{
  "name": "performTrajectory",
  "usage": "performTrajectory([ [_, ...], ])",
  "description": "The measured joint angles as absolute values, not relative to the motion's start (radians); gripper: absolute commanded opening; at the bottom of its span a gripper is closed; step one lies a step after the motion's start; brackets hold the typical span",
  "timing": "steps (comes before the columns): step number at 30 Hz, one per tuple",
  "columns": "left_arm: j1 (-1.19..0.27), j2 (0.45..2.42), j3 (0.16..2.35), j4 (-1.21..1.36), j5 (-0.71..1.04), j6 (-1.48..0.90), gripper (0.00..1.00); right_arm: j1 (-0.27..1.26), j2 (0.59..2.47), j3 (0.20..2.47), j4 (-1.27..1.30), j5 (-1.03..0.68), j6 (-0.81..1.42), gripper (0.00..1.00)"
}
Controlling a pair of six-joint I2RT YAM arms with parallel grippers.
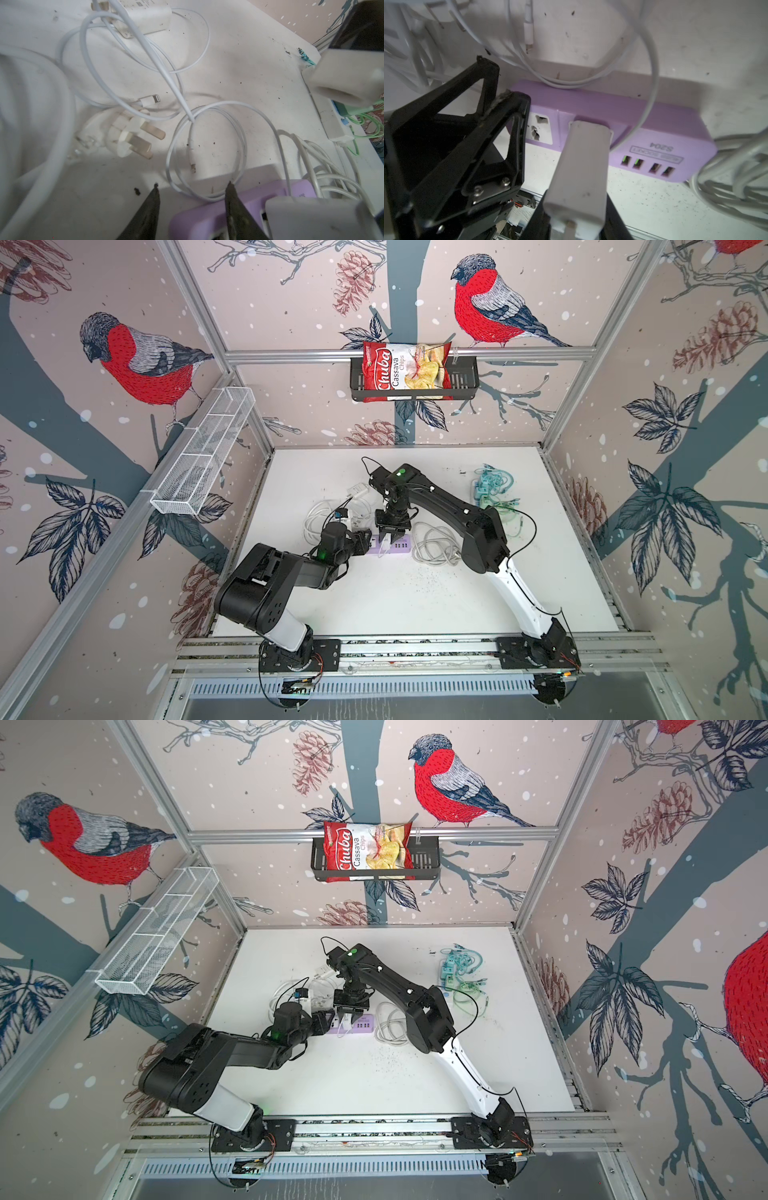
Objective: Insert the plug
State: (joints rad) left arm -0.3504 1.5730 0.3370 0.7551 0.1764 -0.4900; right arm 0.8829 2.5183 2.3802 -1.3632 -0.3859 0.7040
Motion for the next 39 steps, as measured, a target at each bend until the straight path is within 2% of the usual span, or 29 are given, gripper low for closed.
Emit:
performTrajectory([
  [6,-0.352,1.559,0.287,0.818,0.199,-0.498,0.46,0.883,2.518,2.373,-1.349,-0.388,0.704,0.00],
  [12,-0.392,1.441,0.254,0.734,0.170,-0.507,0.46,0.882,2.518,2.369,-1.338,-0.394,0.708,0.00],
  [17,-0.464,1.330,0.214,0.673,0.097,-0.557,0.48,0.881,2.518,2.354,-1.318,-0.403,0.715,0.00],
  [23,-0.506,1.329,0.197,0.689,0.034,-0.604,0.48,0.880,2.518,2.347,-1.312,-0.410,0.715,0.00],
  [29,-0.539,1.301,0.126,0.743,0.135,-0.673,0.51,0.871,2.510,2.322,-1.292,-0.435,0.712,0.00],
  [39,-0.607,1.188,0.088,0.771,0.202,-0.611,0.52,0.870,2.487,2.272,-1.250,-0.445,0.713,0.00],
])
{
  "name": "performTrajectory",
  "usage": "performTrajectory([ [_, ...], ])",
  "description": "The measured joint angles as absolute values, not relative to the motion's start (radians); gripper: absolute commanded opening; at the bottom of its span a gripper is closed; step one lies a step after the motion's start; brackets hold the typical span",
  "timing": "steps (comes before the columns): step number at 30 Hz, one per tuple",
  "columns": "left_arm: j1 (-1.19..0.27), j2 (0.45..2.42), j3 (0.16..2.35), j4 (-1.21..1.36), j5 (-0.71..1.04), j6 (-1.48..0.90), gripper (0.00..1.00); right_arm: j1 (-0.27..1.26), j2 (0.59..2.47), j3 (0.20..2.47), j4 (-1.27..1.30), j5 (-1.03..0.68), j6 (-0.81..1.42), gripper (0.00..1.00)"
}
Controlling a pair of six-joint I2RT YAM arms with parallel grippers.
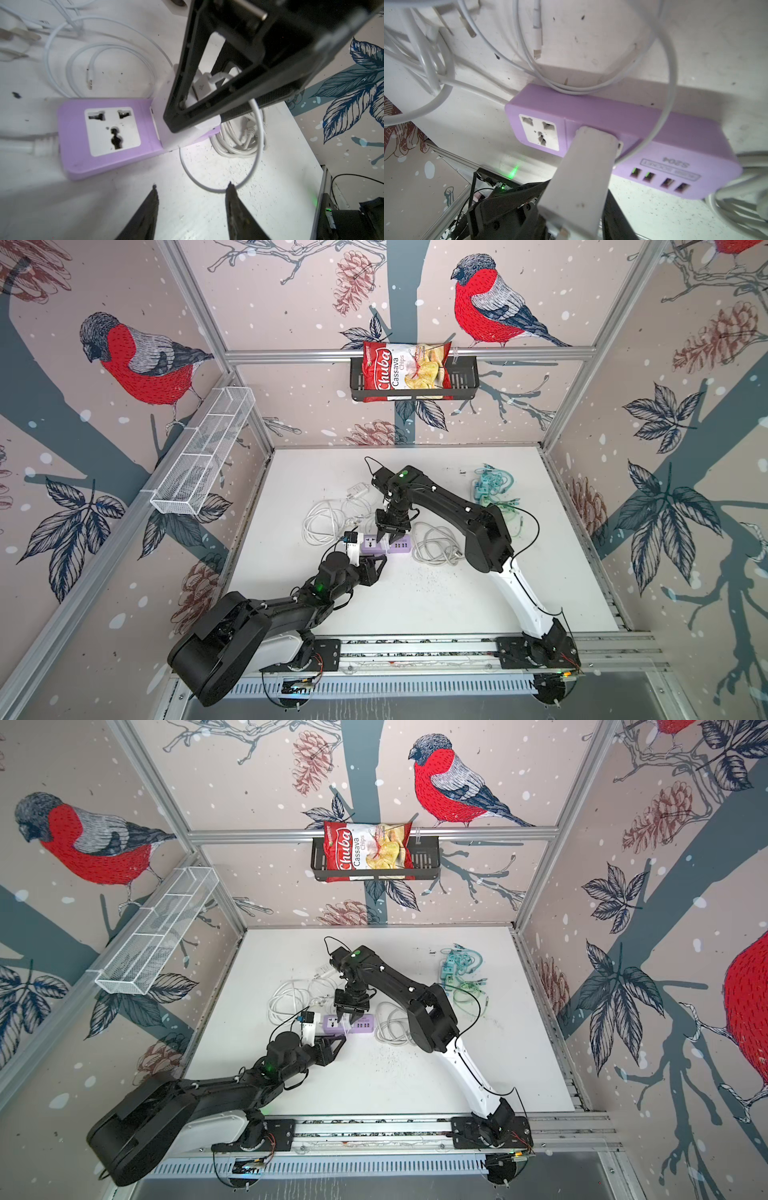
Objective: Insert the plug
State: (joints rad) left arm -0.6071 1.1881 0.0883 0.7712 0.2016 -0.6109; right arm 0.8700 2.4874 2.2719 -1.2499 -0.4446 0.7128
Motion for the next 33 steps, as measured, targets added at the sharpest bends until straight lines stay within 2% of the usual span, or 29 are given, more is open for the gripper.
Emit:
performTrajectory([
  [13,-0.619,1.074,0.056,0.587,0.111,-0.568,0.52,0.870,2.486,2.265,-1.241,-0.449,0.712,0.00],
  [22,-0.632,1.166,0.058,0.719,0.134,-0.560,0.47,0.870,2.486,2.265,-1.238,-0.451,0.714,0.00],
  [33,-0.694,1.223,0.082,0.810,0.147,-0.529,0.47,0.870,2.486,2.265,-1.237,-0.452,0.723,0.00],
])
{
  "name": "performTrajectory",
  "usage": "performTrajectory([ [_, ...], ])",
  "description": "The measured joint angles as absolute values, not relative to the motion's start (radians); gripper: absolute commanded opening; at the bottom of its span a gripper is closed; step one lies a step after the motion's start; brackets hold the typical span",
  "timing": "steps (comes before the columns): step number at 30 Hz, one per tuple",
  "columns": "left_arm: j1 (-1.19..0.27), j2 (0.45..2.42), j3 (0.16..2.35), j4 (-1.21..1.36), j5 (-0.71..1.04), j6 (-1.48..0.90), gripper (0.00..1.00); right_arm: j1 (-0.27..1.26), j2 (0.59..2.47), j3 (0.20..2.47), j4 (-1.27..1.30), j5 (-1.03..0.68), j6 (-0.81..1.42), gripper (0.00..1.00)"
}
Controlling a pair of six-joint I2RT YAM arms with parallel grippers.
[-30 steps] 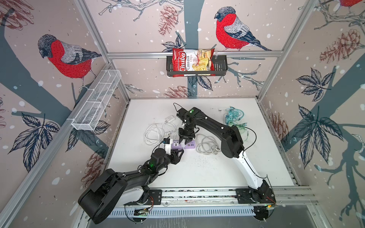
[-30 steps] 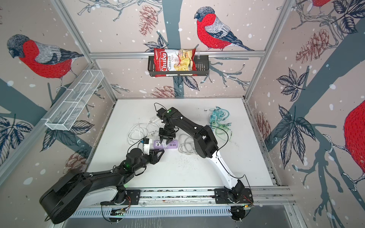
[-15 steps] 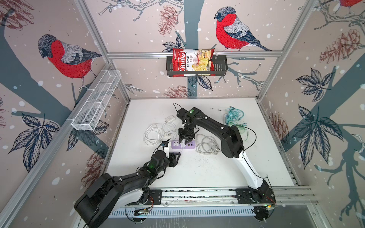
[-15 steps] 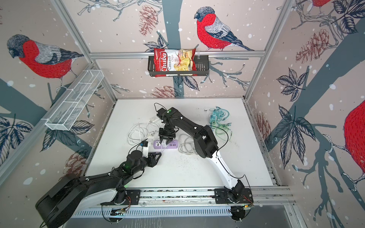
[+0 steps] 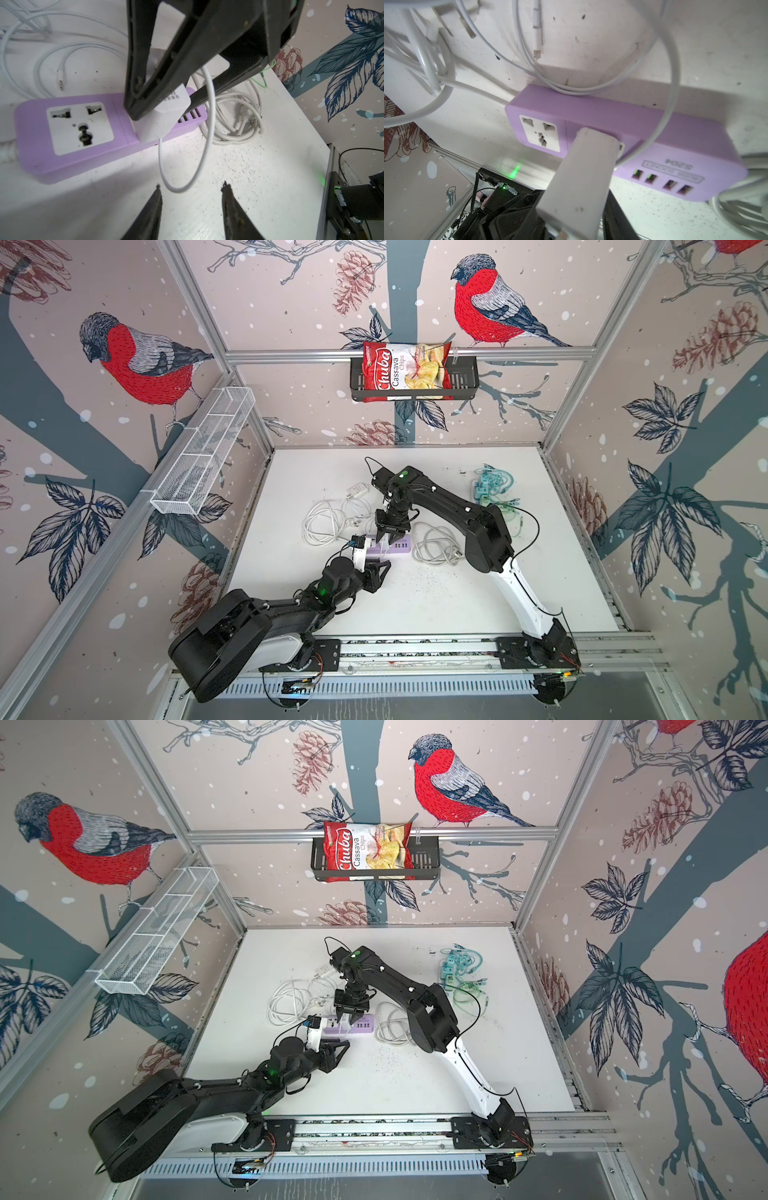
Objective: Insert the plug
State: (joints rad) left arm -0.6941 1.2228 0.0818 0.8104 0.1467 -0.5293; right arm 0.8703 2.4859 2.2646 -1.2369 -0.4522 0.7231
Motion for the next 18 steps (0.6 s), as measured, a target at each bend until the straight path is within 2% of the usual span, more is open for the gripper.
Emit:
performTrajectory([
  [6,-0.695,1.259,0.100,0.837,0.099,-0.497,0.46,0.871,2.486,2.265,-1.235,-0.453,0.735,0.00],
  [14,-0.695,1.322,0.143,0.883,0.053,-0.443,0.19,0.872,2.486,2.265,-1.235,-0.453,0.739,0.00],
  [18,-0.695,1.398,0.148,0.936,0.087,-0.438,0.16,0.872,2.486,2.265,-1.235,-0.454,0.741,0.00],
])
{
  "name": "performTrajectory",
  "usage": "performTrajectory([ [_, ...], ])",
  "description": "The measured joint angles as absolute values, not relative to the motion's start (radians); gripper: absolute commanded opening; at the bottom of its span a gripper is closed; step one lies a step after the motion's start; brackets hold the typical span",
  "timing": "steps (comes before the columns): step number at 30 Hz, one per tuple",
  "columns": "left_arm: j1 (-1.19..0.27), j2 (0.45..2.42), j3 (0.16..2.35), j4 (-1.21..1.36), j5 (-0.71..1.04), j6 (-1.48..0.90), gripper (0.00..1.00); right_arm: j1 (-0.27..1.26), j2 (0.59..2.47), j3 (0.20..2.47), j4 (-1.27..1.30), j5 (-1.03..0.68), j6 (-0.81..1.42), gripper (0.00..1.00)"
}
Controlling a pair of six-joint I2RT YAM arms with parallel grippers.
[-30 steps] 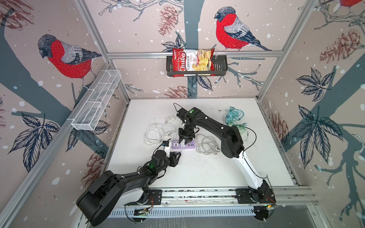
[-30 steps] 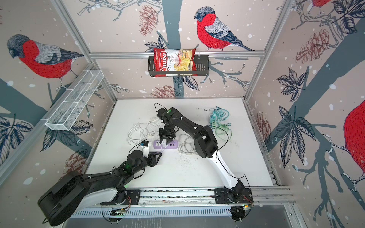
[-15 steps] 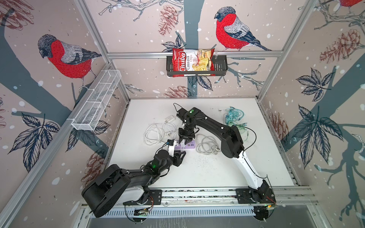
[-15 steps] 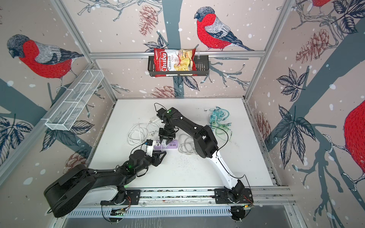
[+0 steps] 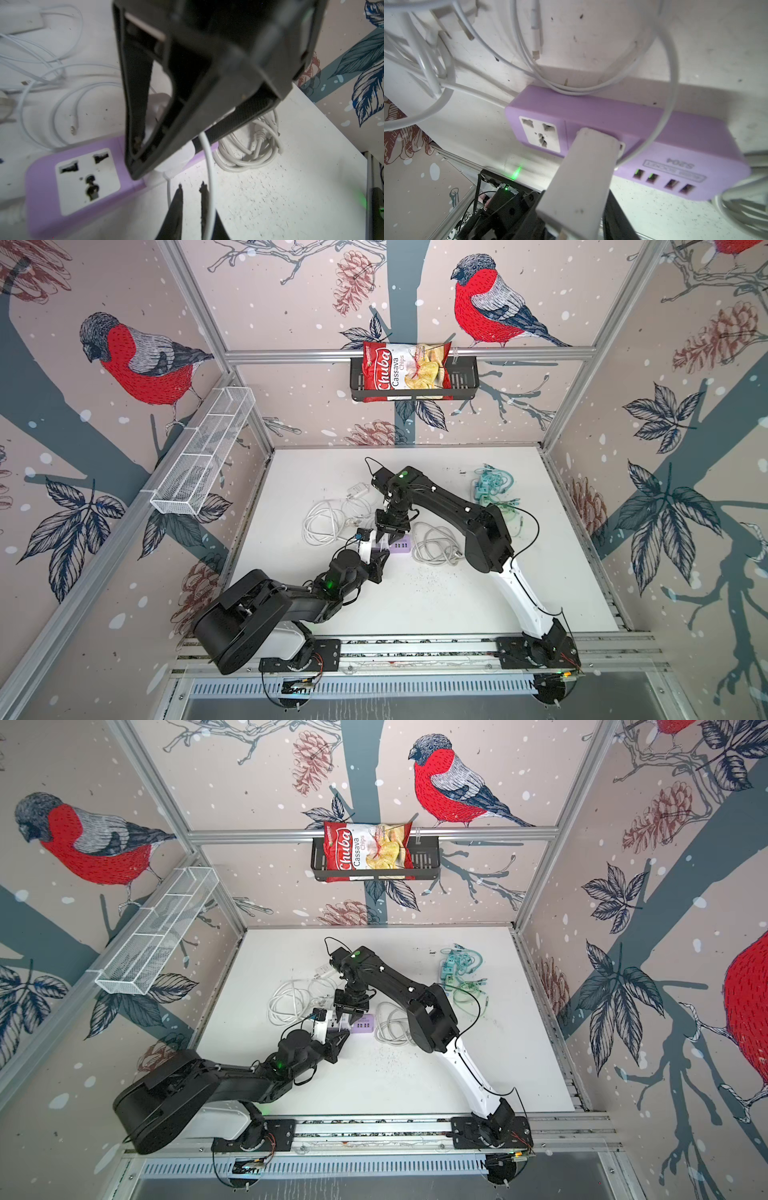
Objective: Insert the plug
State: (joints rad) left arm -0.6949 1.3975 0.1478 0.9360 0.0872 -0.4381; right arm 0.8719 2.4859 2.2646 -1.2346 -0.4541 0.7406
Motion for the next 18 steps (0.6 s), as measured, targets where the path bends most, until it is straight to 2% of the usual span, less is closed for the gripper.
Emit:
performTrajectory([
  [5,-0.695,1.459,0.119,1.020,0.110,-0.449,0.14,0.872,2.486,2.265,-1.234,-0.454,0.745,0.00],
  [11,-0.695,1.485,0.118,1.065,0.131,-0.461,0.00,0.873,2.486,2.271,-1.236,-0.454,0.757,0.00],
  [16,-0.694,1.485,0.125,1.107,0.183,-0.514,0.00,0.874,2.487,2.282,-1.243,-0.453,0.762,0.00],
  [18,-0.697,1.480,0.126,1.146,0.262,-0.561,0.00,0.875,2.491,2.282,-1.218,-0.467,0.760,0.00],
])
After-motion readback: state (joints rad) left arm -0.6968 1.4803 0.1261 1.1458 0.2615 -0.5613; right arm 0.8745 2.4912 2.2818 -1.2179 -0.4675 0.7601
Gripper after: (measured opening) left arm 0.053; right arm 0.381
